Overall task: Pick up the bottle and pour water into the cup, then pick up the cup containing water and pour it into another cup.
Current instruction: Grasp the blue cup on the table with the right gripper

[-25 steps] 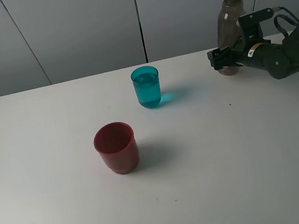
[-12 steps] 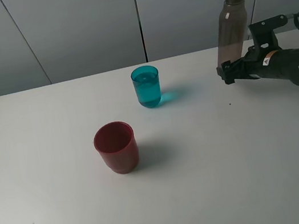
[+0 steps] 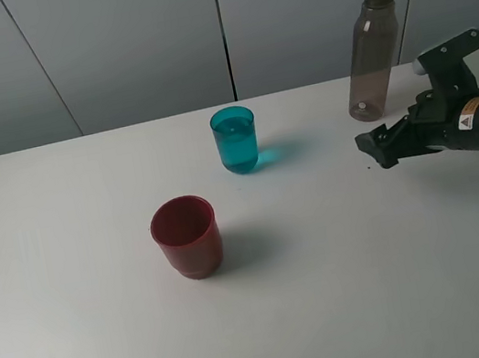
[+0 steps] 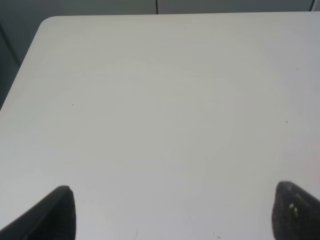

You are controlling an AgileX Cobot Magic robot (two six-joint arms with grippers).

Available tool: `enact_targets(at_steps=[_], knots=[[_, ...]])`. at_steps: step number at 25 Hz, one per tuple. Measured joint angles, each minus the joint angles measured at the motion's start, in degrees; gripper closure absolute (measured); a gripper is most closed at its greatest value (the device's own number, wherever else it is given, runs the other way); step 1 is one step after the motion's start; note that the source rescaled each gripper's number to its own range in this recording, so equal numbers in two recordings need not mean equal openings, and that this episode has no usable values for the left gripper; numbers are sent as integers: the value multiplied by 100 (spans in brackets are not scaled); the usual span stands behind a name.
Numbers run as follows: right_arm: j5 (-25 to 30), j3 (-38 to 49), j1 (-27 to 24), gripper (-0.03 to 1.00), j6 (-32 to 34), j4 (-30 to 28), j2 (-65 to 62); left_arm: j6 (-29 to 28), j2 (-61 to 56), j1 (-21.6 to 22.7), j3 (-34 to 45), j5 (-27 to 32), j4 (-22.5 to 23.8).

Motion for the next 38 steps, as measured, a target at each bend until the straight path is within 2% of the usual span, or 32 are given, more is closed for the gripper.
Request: enact_targets(at_steps=[3, 7, 12, 27, 38], knots=[[-69, 20, 313, -3, 106, -503, -12, 0, 0, 0, 0, 0, 0], [-481, 20, 720, -3, 88, -479, -16, 0, 0, 0, 0, 0, 0], [-589, -476, 988, -3, 64, -468, 314, 0, 0, 0, 0, 0, 0], [-623, -2027, 1628, -3, 100, -589, 1896, 10, 0, 0, 0, 0, 0], [-623, -2595, 1747, -3, 111, -568, 2331, 10, 0, 0, 0, 0, 0]])
